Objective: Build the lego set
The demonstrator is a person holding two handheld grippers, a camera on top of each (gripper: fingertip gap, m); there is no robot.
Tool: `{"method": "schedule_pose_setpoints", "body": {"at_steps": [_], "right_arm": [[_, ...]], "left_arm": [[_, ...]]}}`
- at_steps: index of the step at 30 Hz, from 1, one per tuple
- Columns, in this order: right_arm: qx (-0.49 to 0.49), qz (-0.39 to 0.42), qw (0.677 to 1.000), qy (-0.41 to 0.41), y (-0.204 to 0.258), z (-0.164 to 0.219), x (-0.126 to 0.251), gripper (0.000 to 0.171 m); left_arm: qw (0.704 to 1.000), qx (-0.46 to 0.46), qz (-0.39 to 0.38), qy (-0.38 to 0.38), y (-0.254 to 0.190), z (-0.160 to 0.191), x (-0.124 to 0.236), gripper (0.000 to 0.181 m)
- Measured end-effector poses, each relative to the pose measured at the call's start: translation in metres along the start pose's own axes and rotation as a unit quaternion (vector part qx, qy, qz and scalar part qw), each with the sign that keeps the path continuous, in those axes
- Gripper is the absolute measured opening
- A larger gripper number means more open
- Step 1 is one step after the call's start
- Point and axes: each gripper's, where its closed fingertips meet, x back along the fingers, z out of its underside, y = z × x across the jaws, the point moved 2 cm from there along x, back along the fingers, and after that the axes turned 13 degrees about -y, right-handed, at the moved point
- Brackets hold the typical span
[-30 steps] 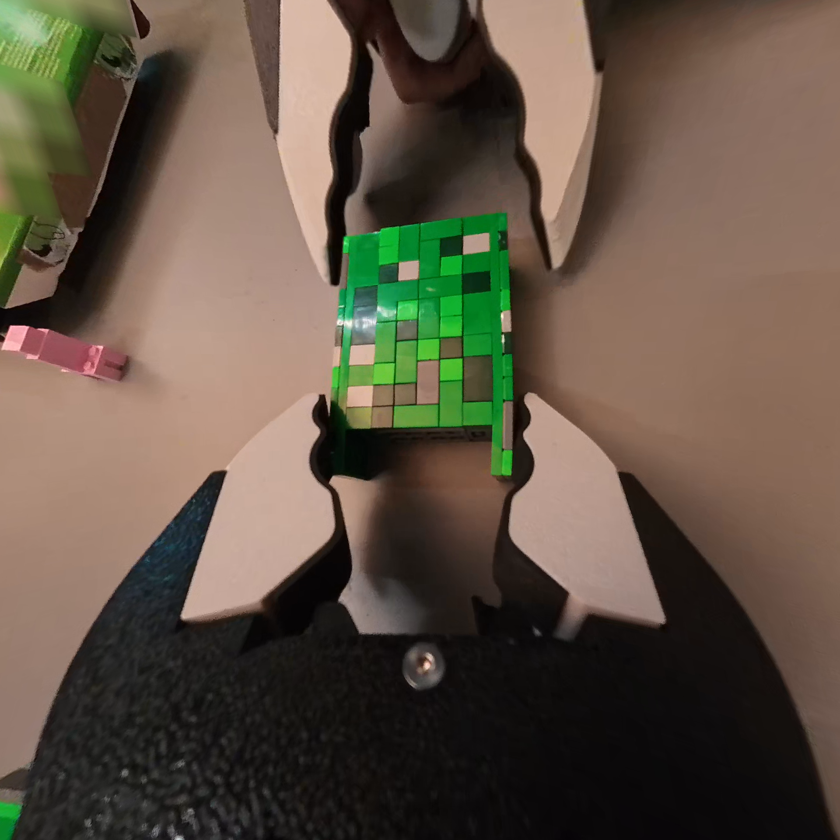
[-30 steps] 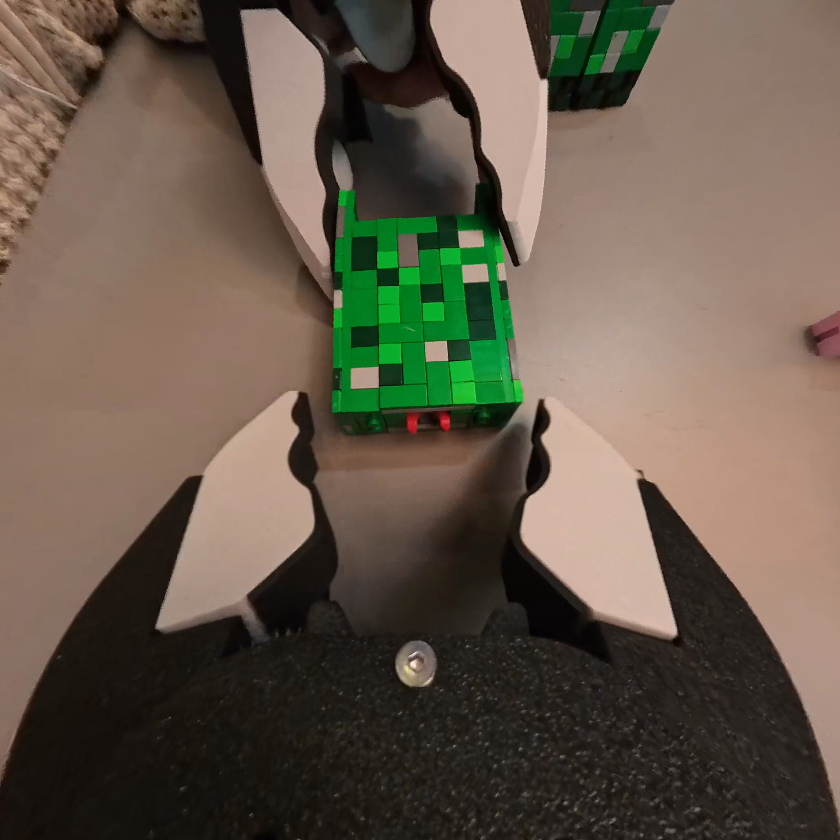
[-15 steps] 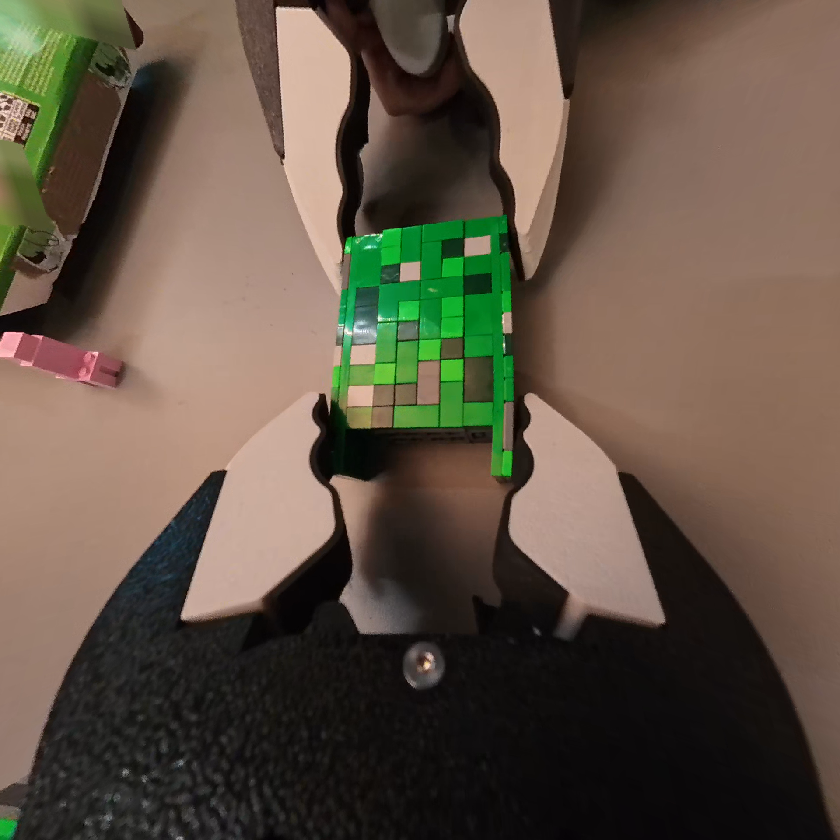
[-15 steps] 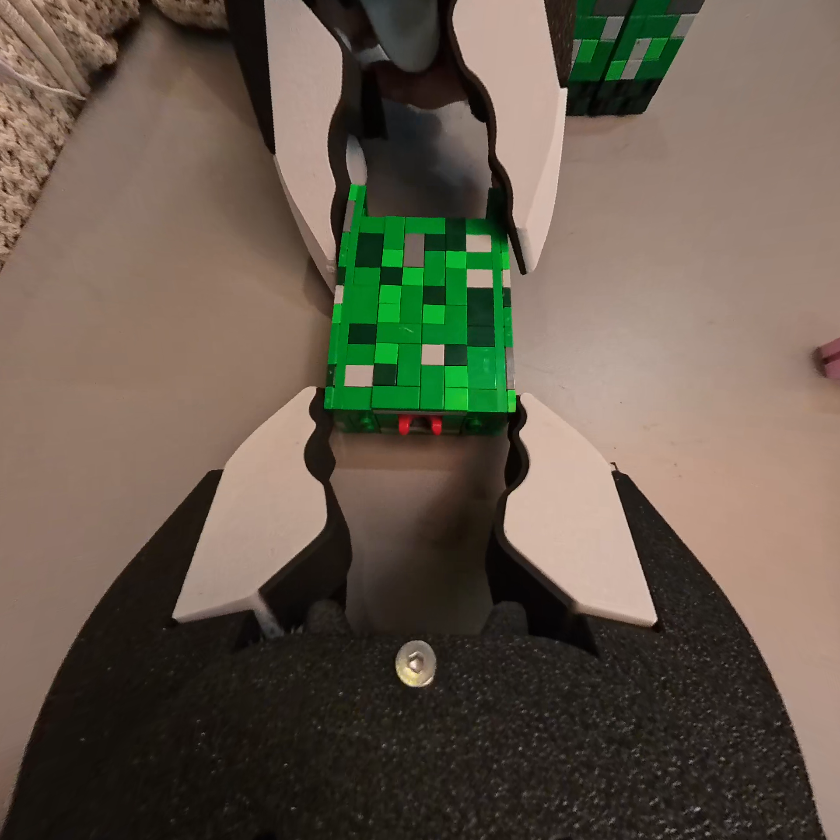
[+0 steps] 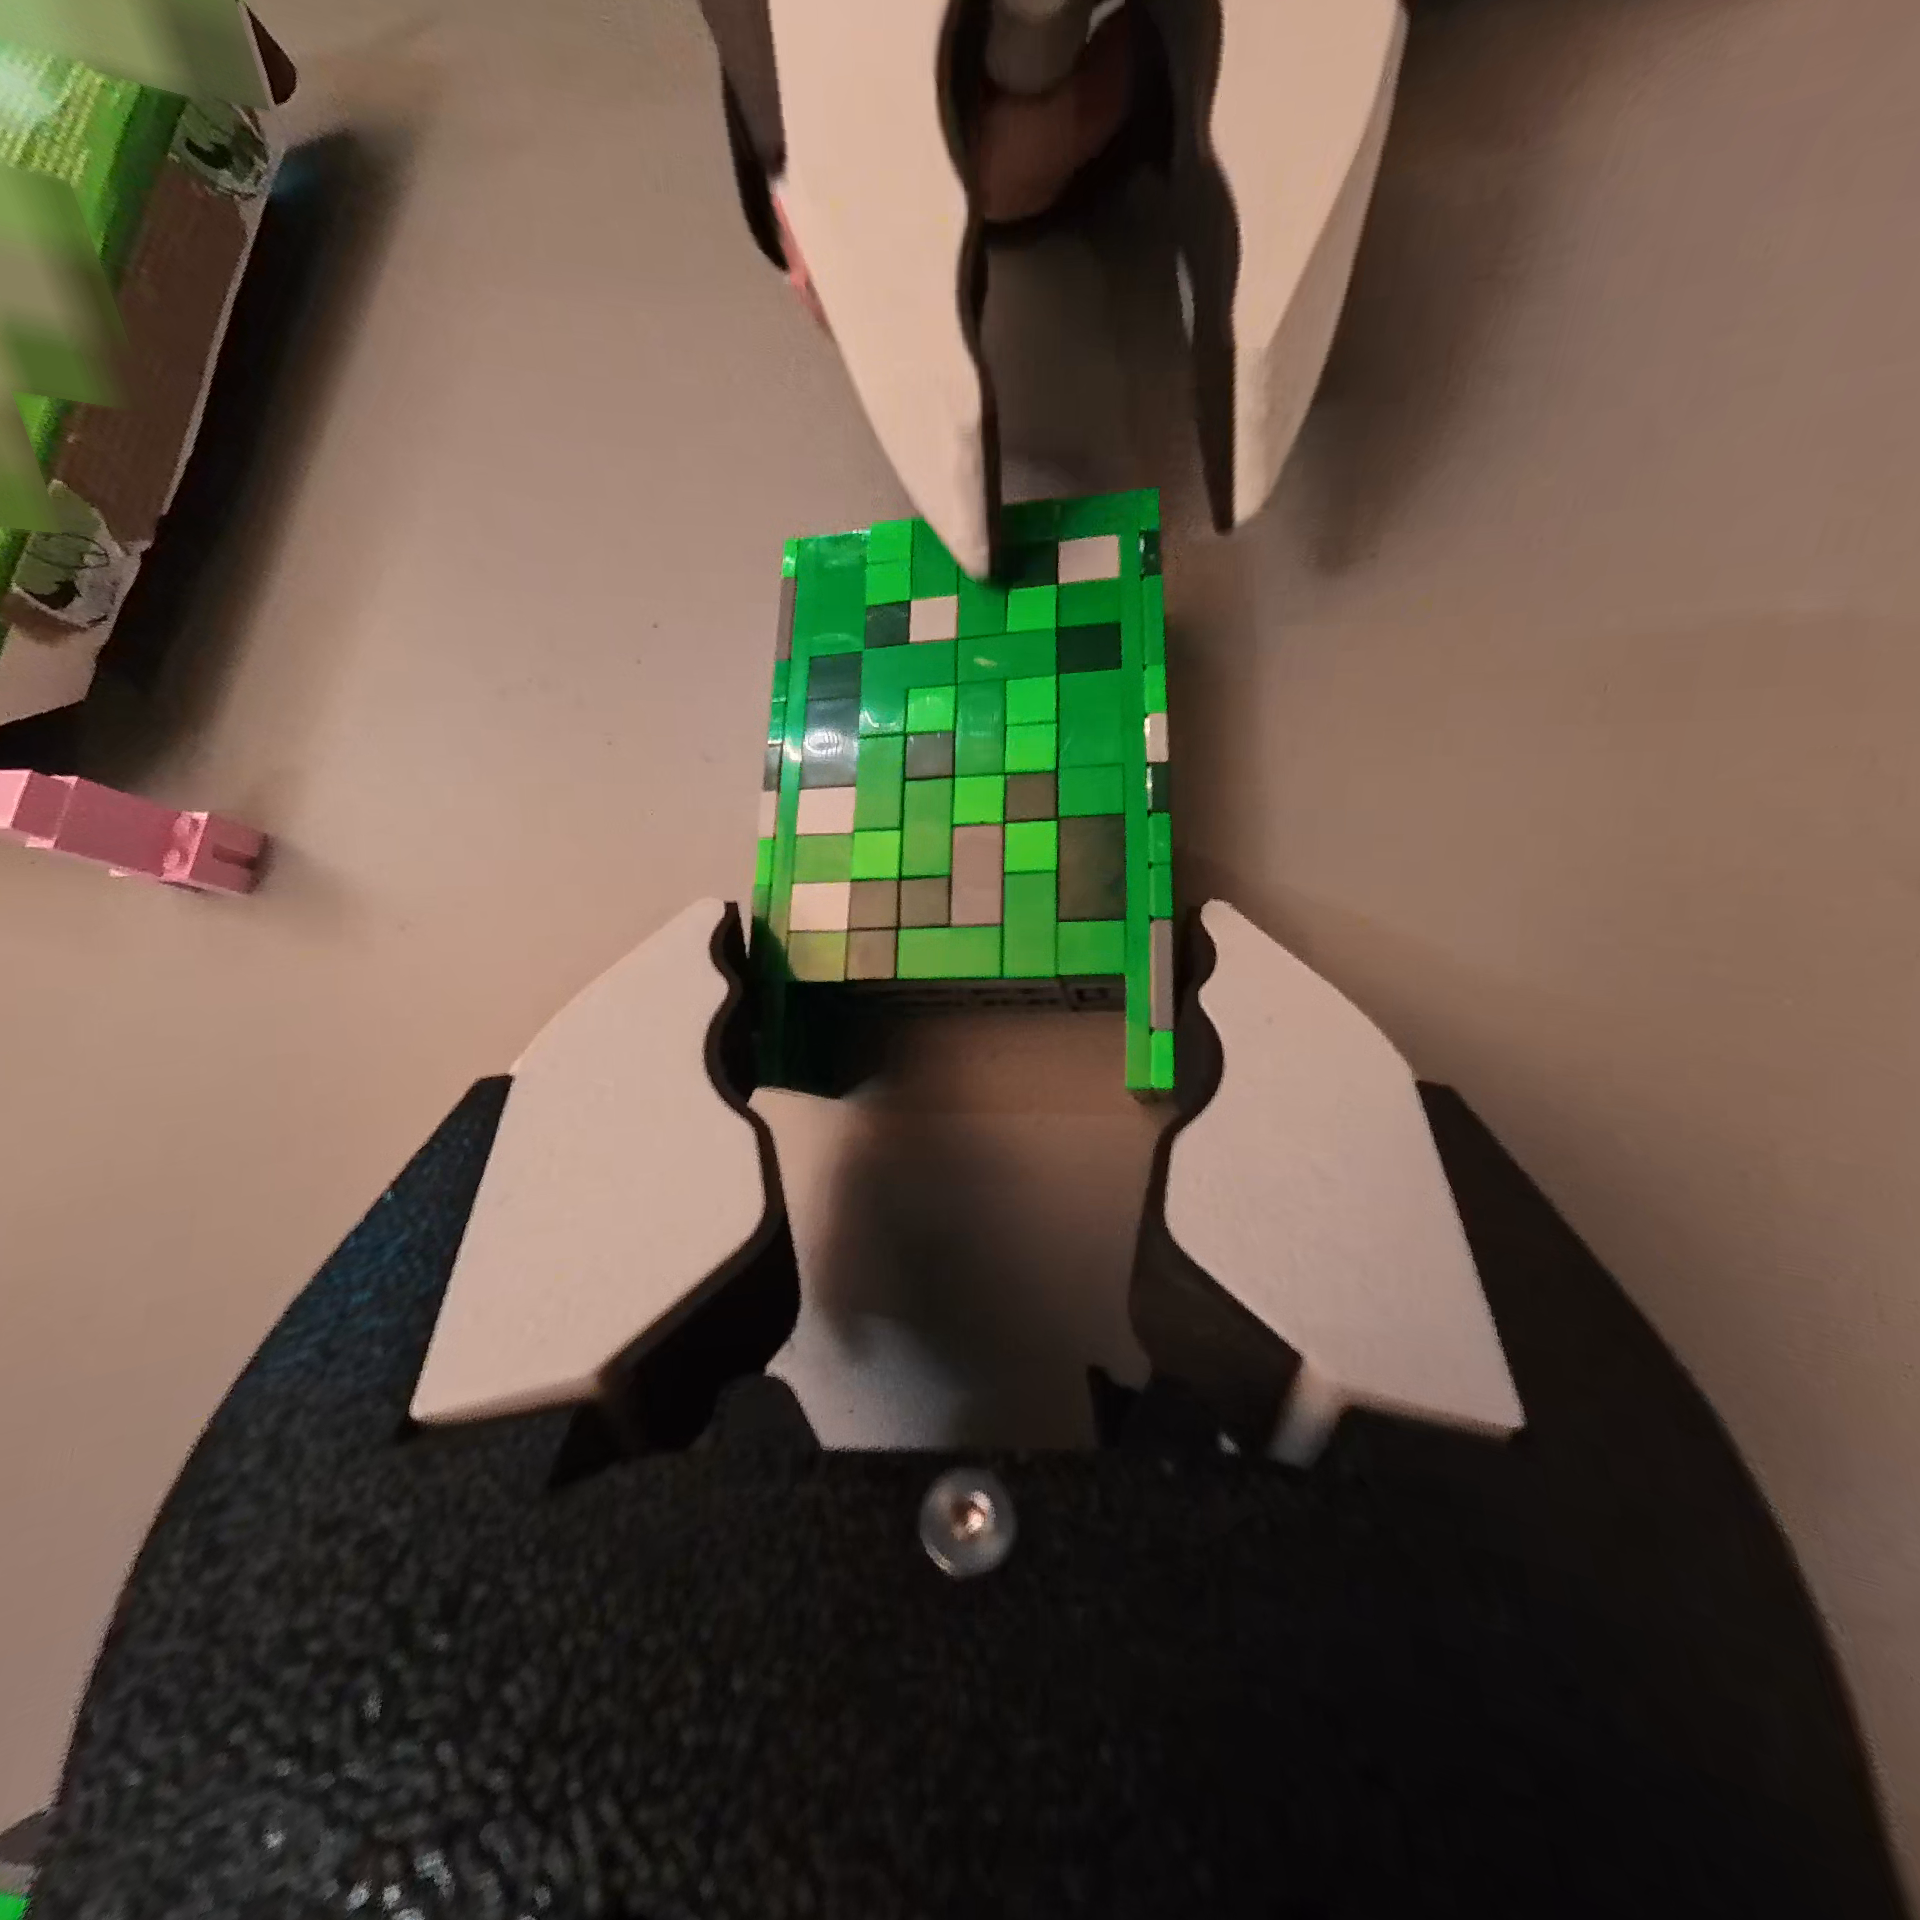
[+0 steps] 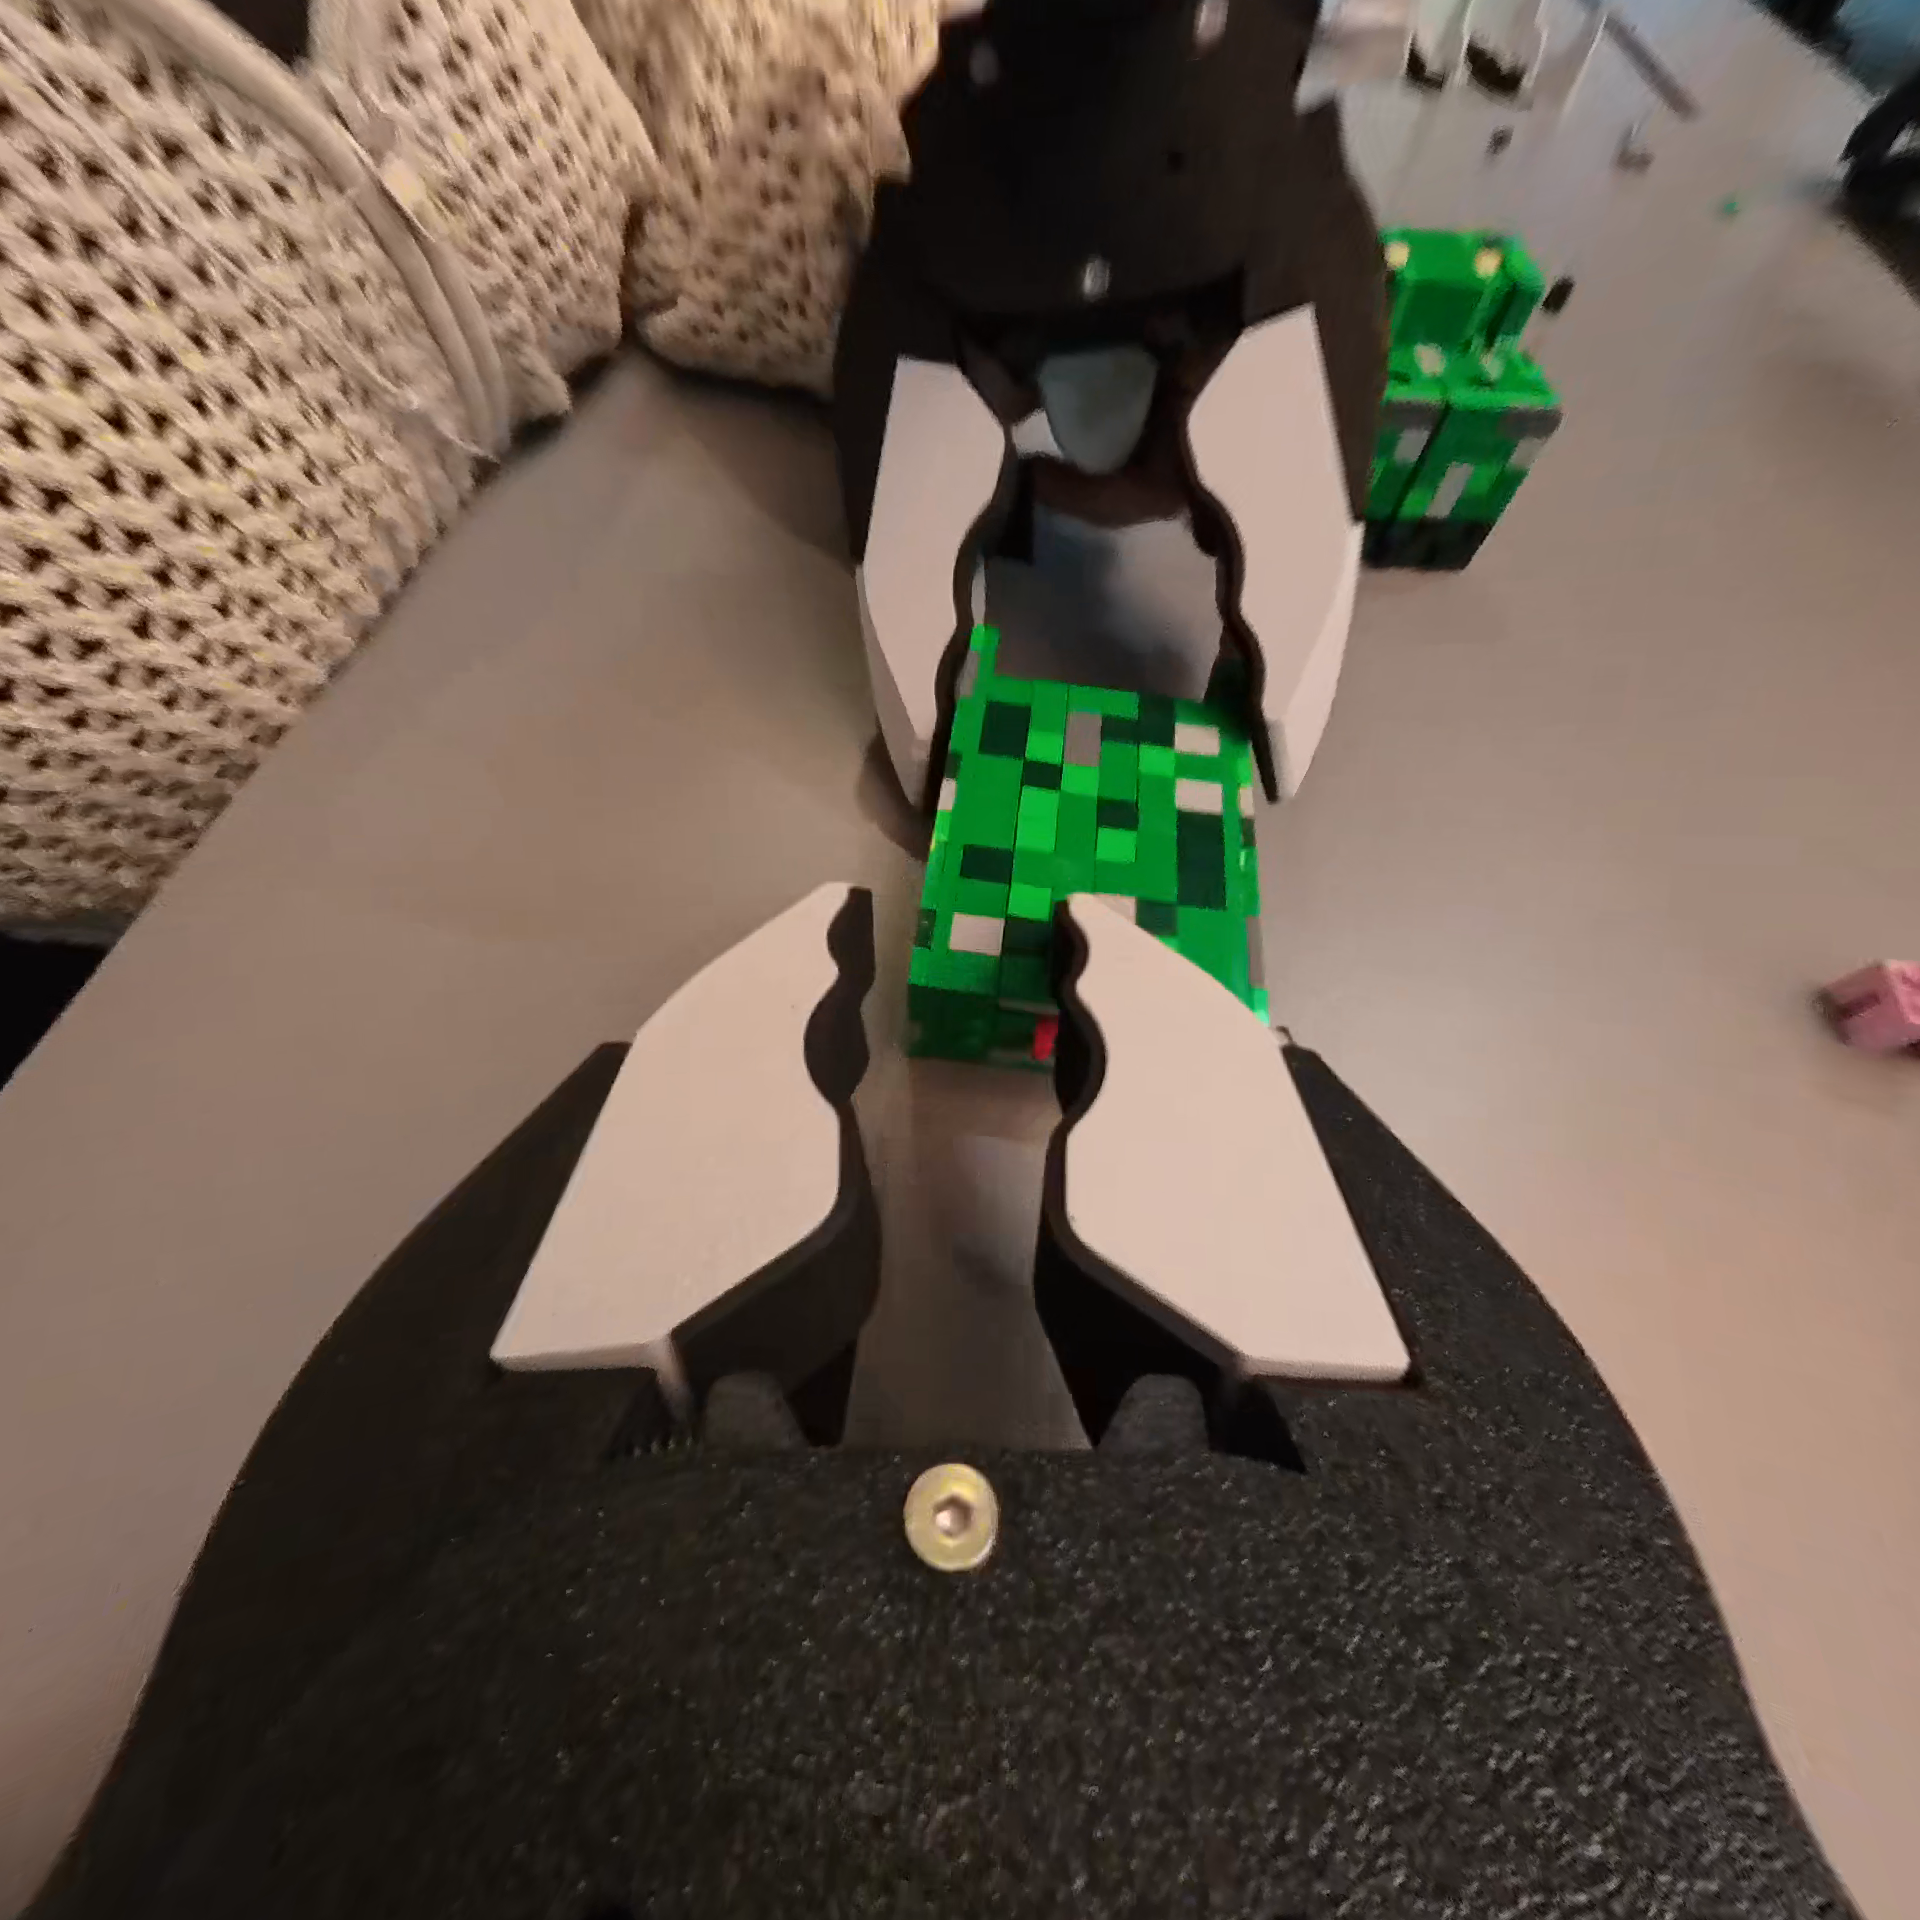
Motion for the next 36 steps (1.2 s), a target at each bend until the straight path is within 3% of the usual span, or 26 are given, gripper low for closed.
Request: {"method": "schedule_pose_setpoints", "body": {"at_steps": [8, 12, 14, 16, 17, 22, 27, 32, 36], "right_arm": [[-0.030, 0.020, 0.999, 0.012, -0.004, 0.003, 0.000, 0.013], [-0.042, 0.021, 0.999, 0.012, -0.005, 0.004, 0.000, 0.011], [-0.052, -0.003, 0.999, 0.003, -0.001, 0.002, 0.002, 0.026], [-0.075, 0.006, 0.997, -0.019, -0.005, -0.002, 0.006, 0.073], [-0.083, 0.017, 0.996, -0.022, -0.009, -0.002, 0.007, 0.086], [-0.070, 0.032, 0.997, 0.029, -0.010, 0.009, 0.002, 0.106], [-0.099, 0.056, 0.993, -0.010, -0.020, 0.002, 0.008, 0.111], [-0.138, 0.107, 0.981, -0.089, -0.036, -0.012, 0.021, 0.103], [-0.231, 0.180, 0.950, -0.111, -0.053, -0.009, 0.030, 0.092]], "left_arm": [[1.000, 0.002, -0.001, -0.002, 0.000, 0.000, 0.000, 0.079], [1.000, 0.003, 0.000, -0.002, 0.000, 0.001, 0.000, 0.080], [1.000, 0.005, 0.000, -0.003, 0.000, 0.001, -0.001, 0.080], [1.000, 0.006, -0.001, -0.004, 0.000, 0.001, -0.001, 0.081], [1.000, 0.008, -0.003, -0.003, 0.000, 0.001, -0.001, 0.083], [1.000, 0.017, -0.011, 0.004, 0.005, 0.002, -0.005, 0.104], [1.000, 0.016, -0.002, 0.007, 0.000, -0.003, -0.014, 0.089], [1.000, 0.012, -0.029, -0.002, 0.005, -0.003, -0.016, 0.081], [0.997, -0.044, -0.063, -0.020, 0.007, -0.006, -0.015, 0.080]]}}
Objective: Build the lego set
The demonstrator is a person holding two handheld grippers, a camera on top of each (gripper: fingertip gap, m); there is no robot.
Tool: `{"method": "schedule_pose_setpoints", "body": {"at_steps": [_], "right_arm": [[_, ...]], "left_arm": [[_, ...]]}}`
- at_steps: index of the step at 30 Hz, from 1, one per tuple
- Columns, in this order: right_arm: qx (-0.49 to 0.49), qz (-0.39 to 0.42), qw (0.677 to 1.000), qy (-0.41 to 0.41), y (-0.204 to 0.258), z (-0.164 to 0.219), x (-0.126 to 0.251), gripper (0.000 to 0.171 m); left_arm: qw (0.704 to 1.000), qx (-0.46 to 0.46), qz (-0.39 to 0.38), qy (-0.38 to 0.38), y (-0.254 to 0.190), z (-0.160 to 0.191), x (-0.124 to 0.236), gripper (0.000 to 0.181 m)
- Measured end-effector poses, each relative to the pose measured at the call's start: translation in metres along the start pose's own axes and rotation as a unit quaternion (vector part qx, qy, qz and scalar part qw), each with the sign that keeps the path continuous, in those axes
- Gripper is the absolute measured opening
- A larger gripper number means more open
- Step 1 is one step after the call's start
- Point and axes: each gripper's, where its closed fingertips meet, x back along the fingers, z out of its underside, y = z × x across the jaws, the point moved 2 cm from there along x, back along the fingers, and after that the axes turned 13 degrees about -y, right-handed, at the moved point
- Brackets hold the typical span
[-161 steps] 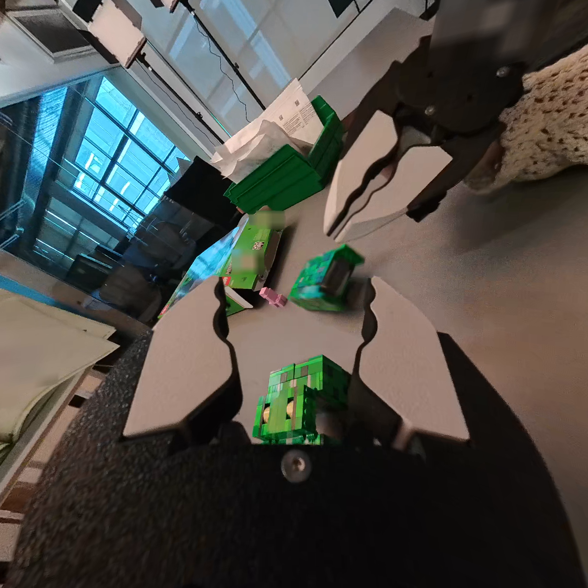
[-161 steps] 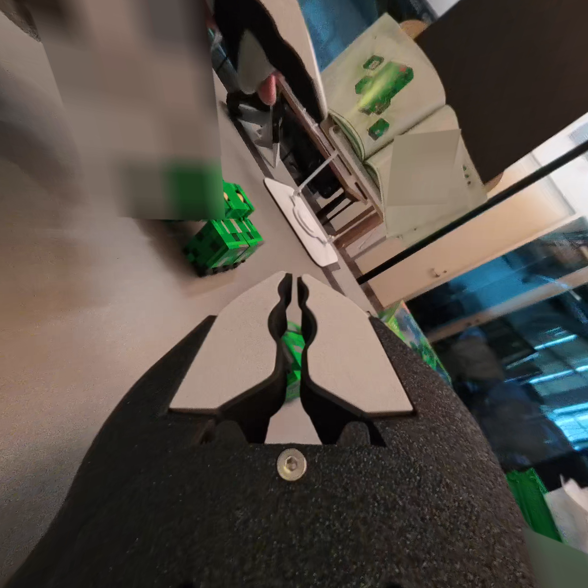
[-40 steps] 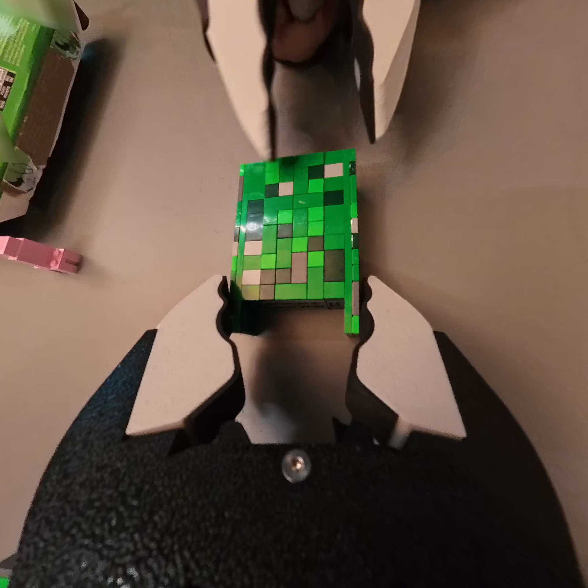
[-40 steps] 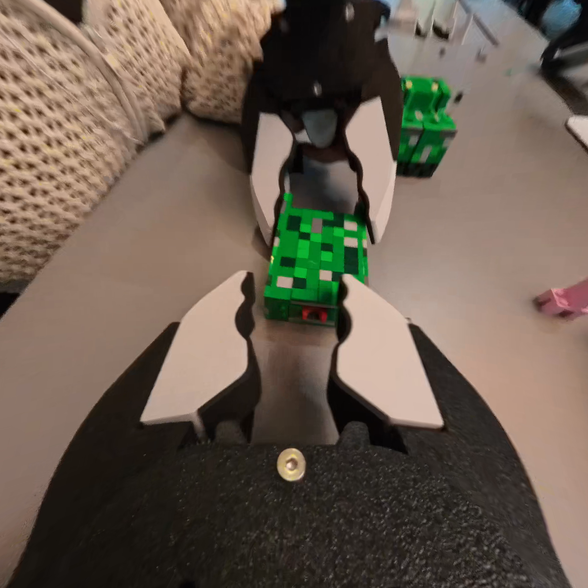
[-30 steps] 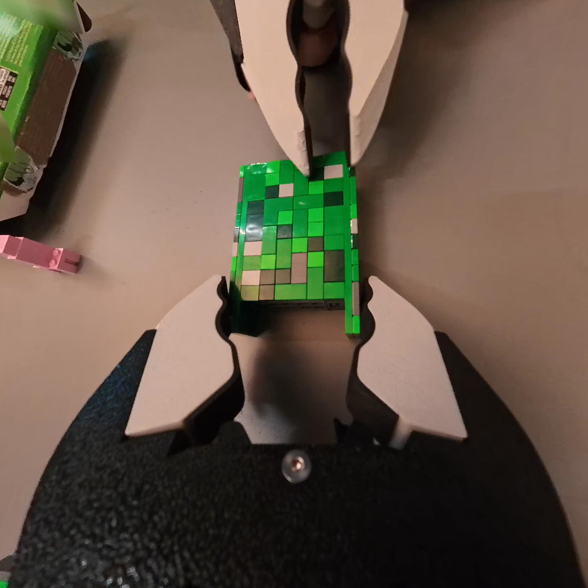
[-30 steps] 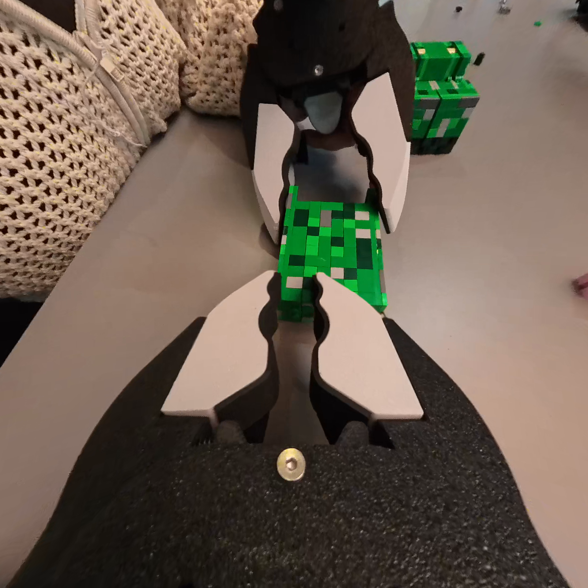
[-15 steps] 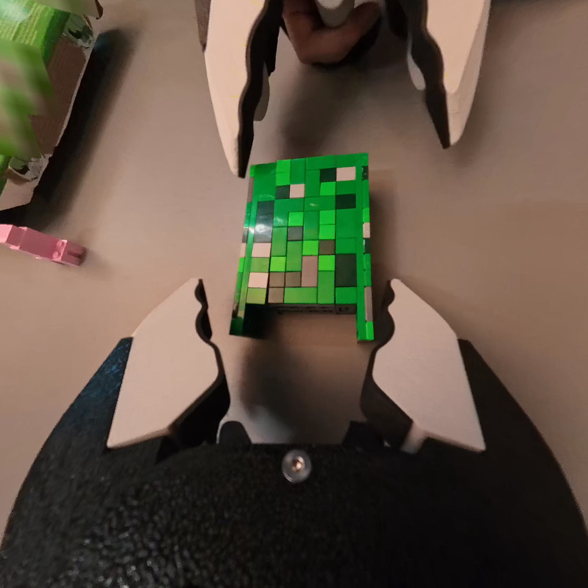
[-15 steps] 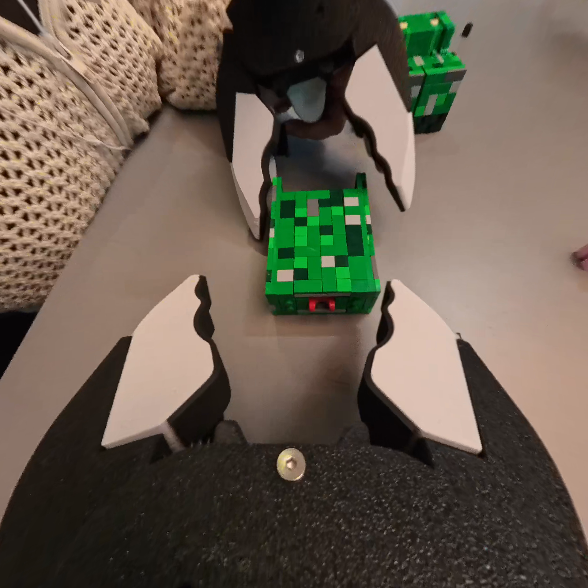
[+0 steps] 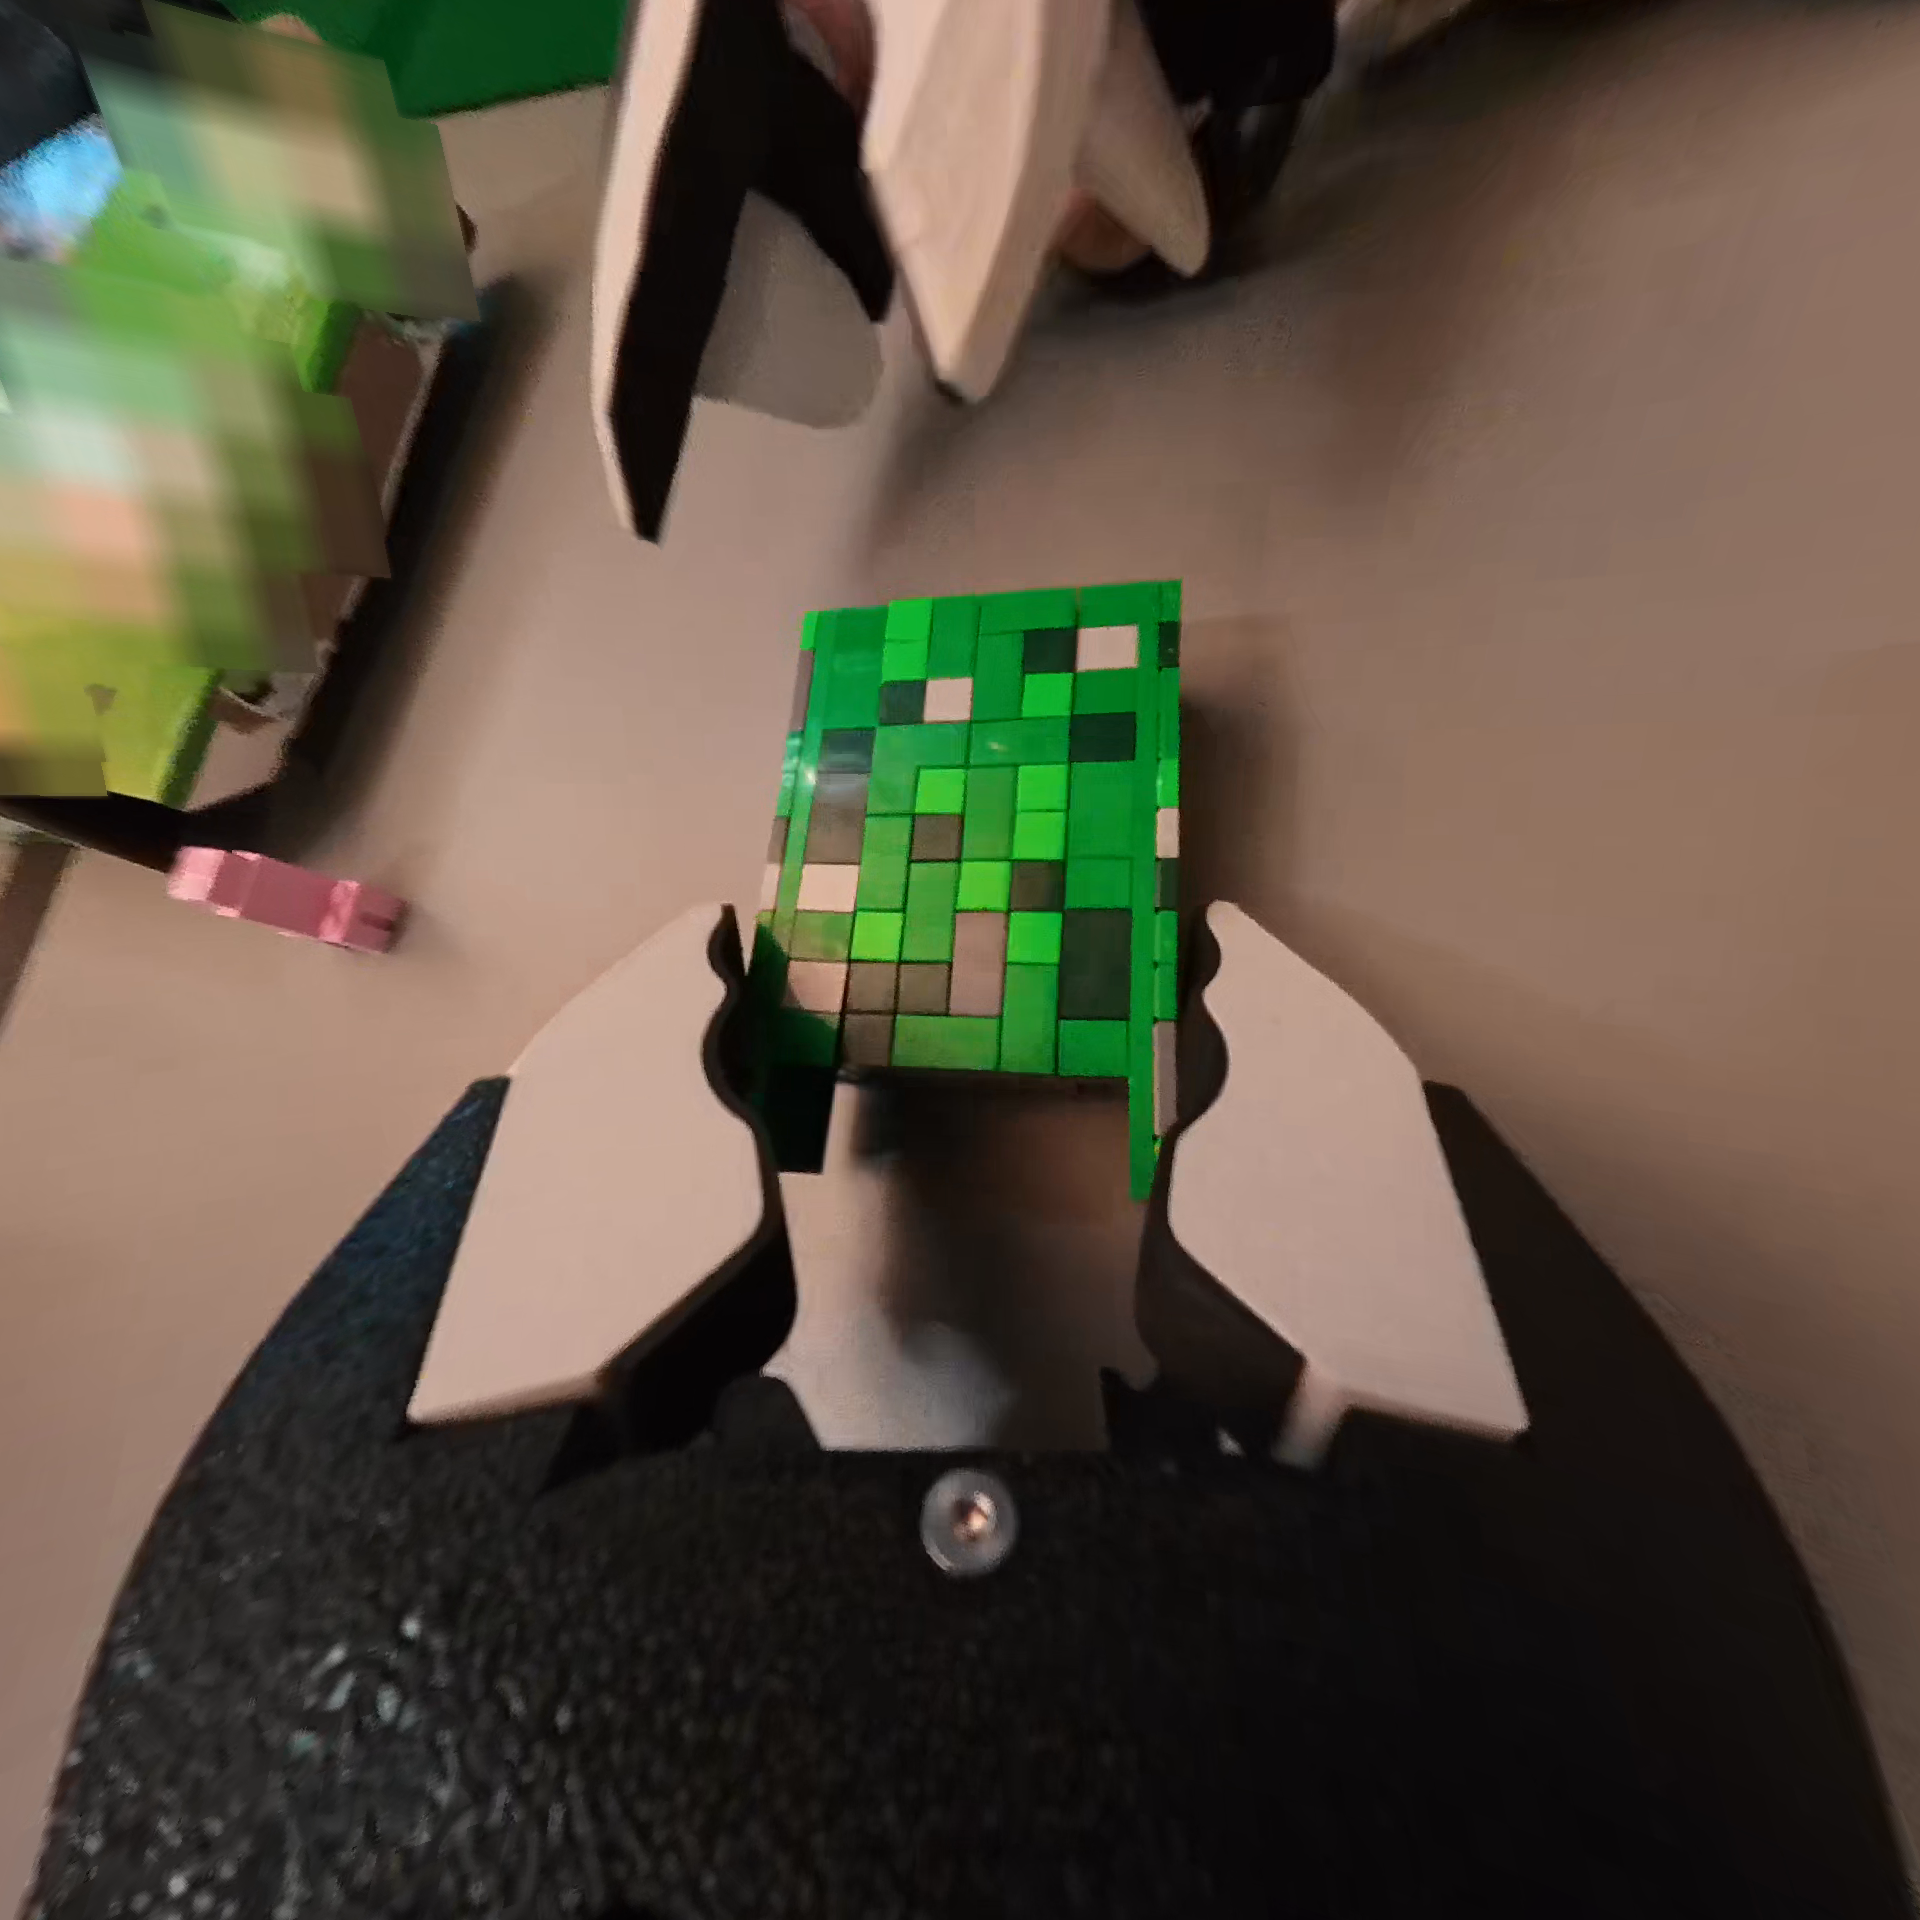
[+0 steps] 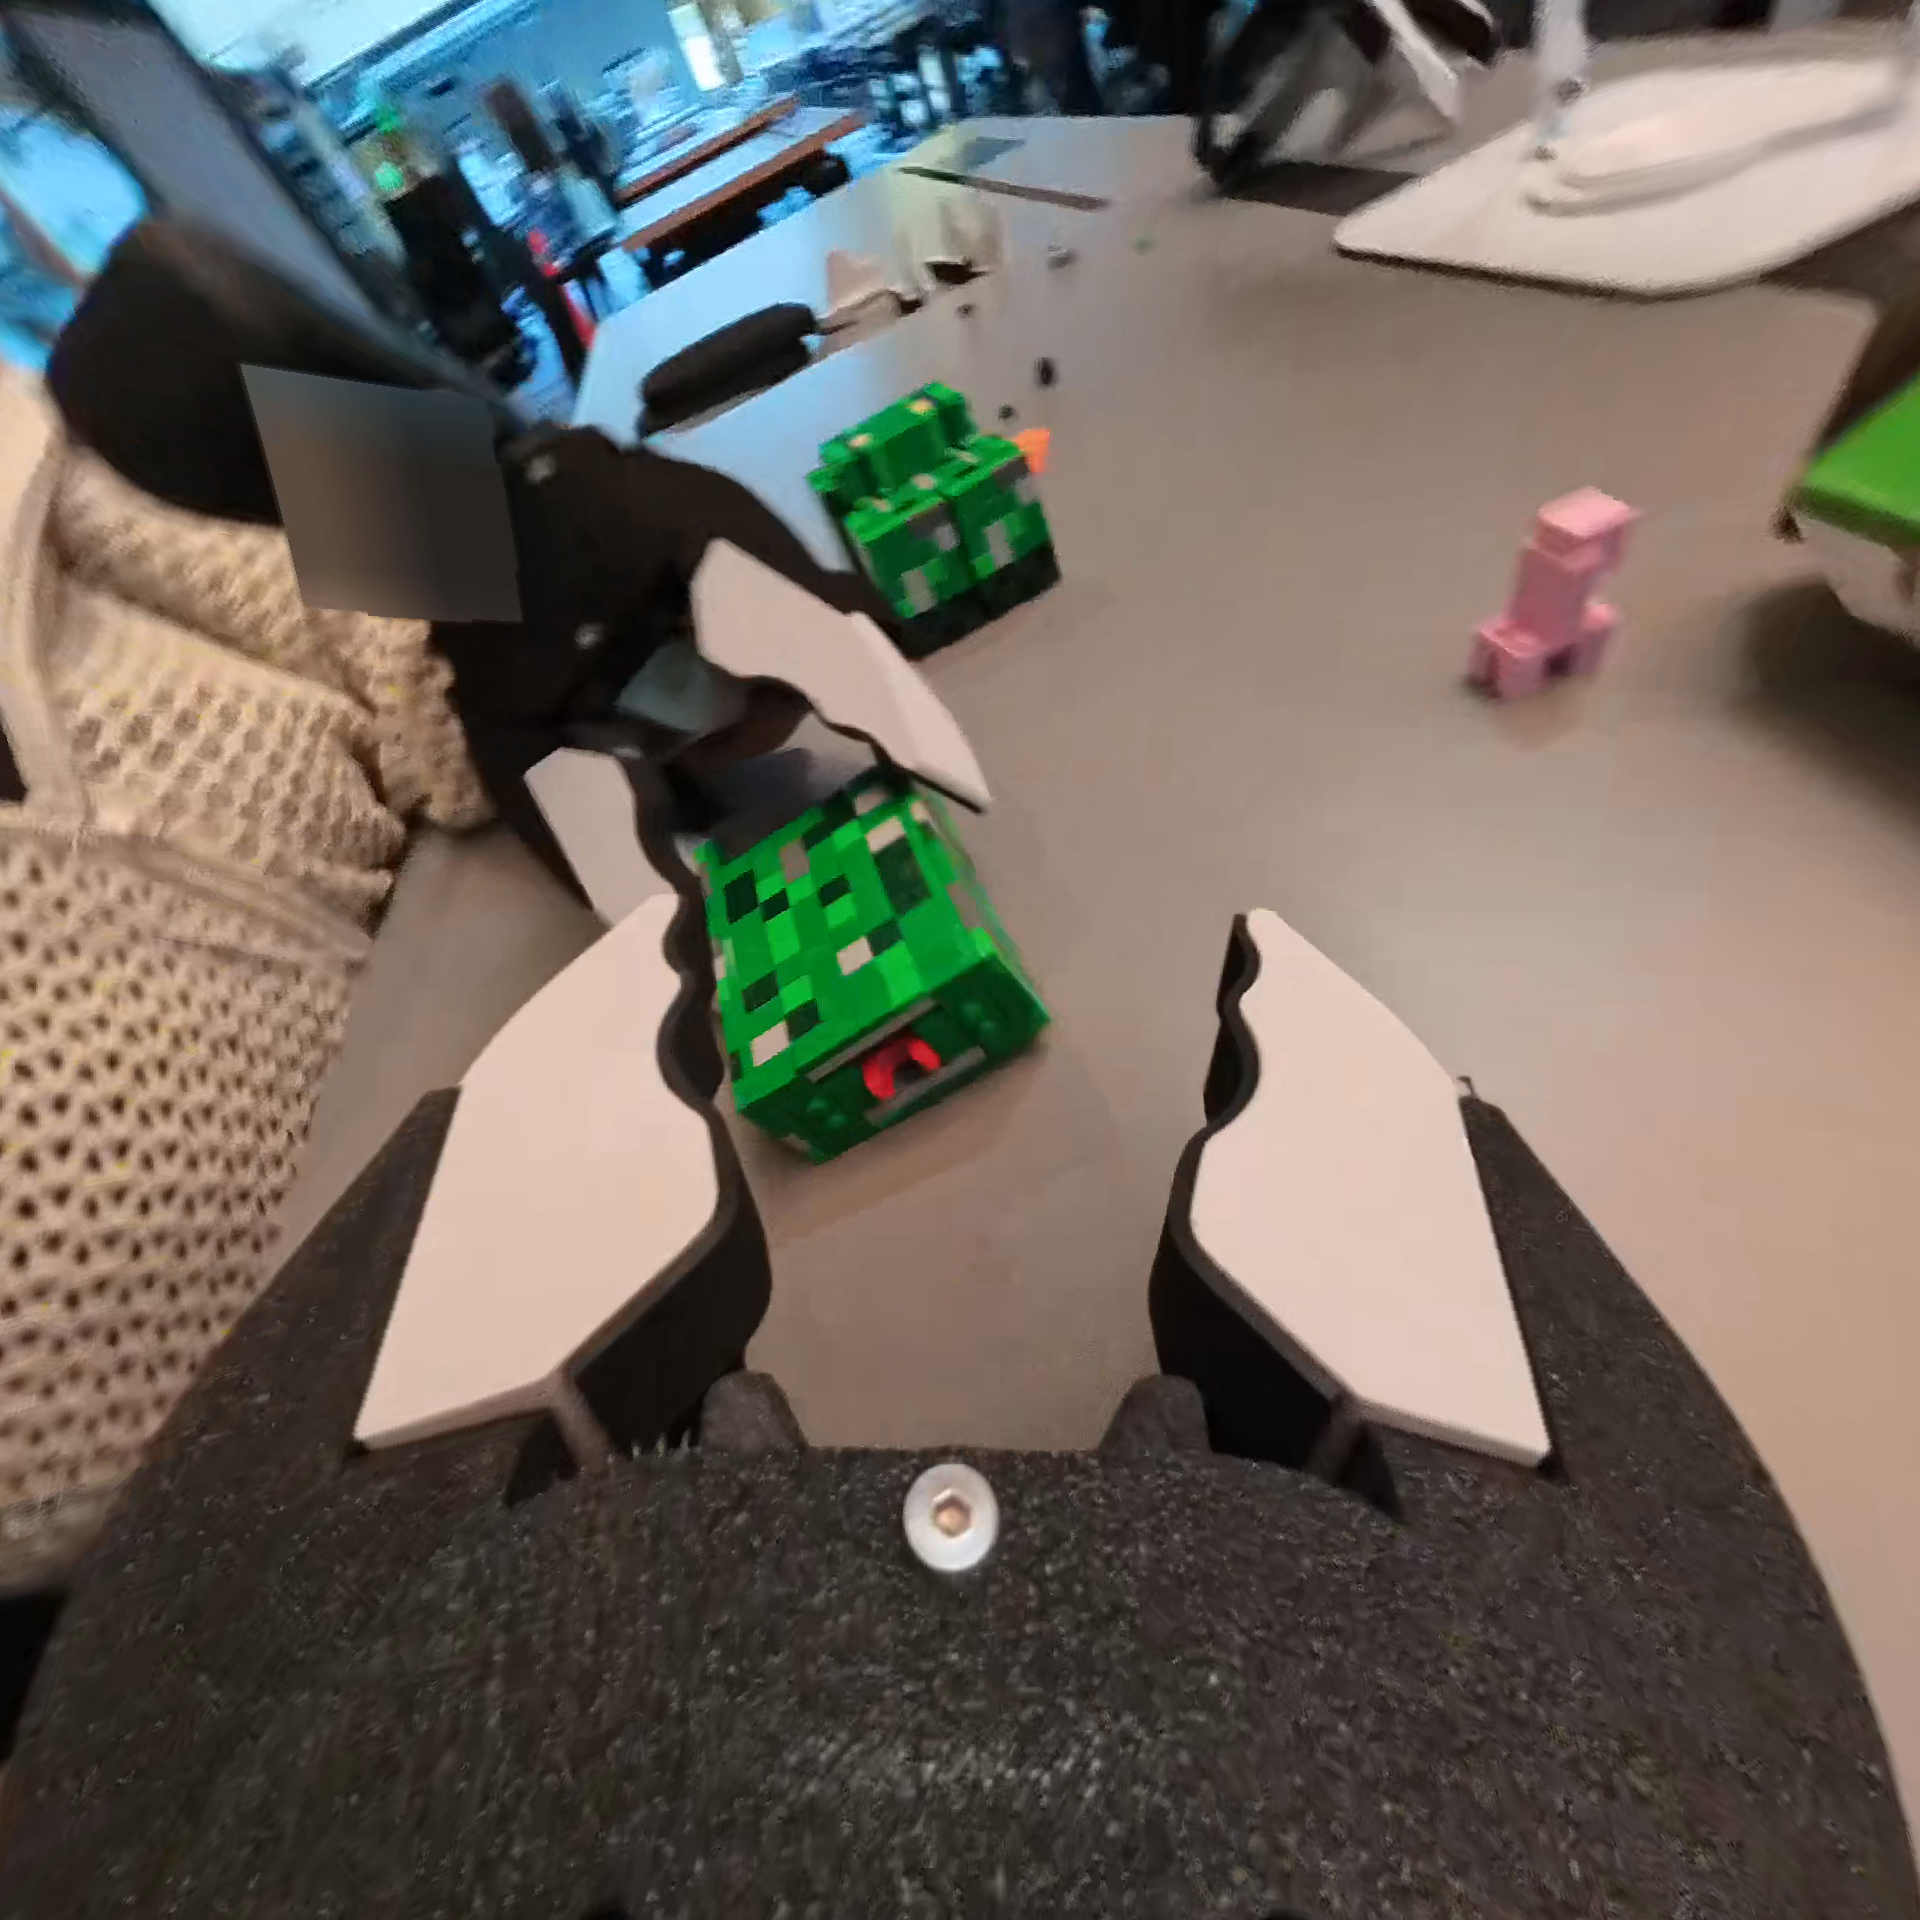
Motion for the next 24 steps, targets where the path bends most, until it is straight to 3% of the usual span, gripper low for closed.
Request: {"method": "schedule_pose_setpoints", "body": {"at_steps": [6, 8, 9, 10, 15, 18, 21, 24], "right_arm": [[-0.126, 0.050, 0.991, 0.006, 0.013, 0.014, -0.007, 0.094], [-0.133, 0.067, 0.989, 0.007, 0.016, 0.017, -0.014, 0.094], [-0.138, 0.078, 0.987, 0.010, 0.015, 0.019, -0.017, 0.091], [-0.141, 0.082, 0.987, 0.009, 0.015, 0.019, -0.019, 0.090], [-0.155, 0.075, 0.985, -0.004, 0.013, 0.016, -0.021, 0.089], [-0.105, 0.072, 0.992, -0.024, 0.012, 0.008, -0.017, 0.087], [-0.007, 0.098, 0.994, -0.042, 0.004, -0.003, -0.011, 0.083], [0.040, 0.125, 0.989, -0.070, 0.000, -0.014, -0.004, 0.083]], "left_arm": [[0.988, -0.115, -0.087, -0.052, 0.012, -0.007, 0.004, 0.077], [0.980, -0.145, -0.110, -0.081, 0.016, -0.014, 0.008, 0.067], [0.975, -0.159, -0.118, -0.096, 0.015, -0.018, 0.010, 0.042], [0.968, -0.179, -0.134, -0.113, 0.017, -0.023, 0.012, 0.041], [0.980, -0.143, -0.113, -0.082, 0.012, -0.011, 0.014, 0.064], [0.987, -0.104, -0.090, -0.088, 0.017, -0.014, 0.028, 0.066], [0.995, -0.077, 0.037, -0.050, 0.025, -0.016, 0.027, 0.091], [0.987, -0.092, 0.123, 0.047, 0.050, -0.015, 0.016, 0.111]]}}
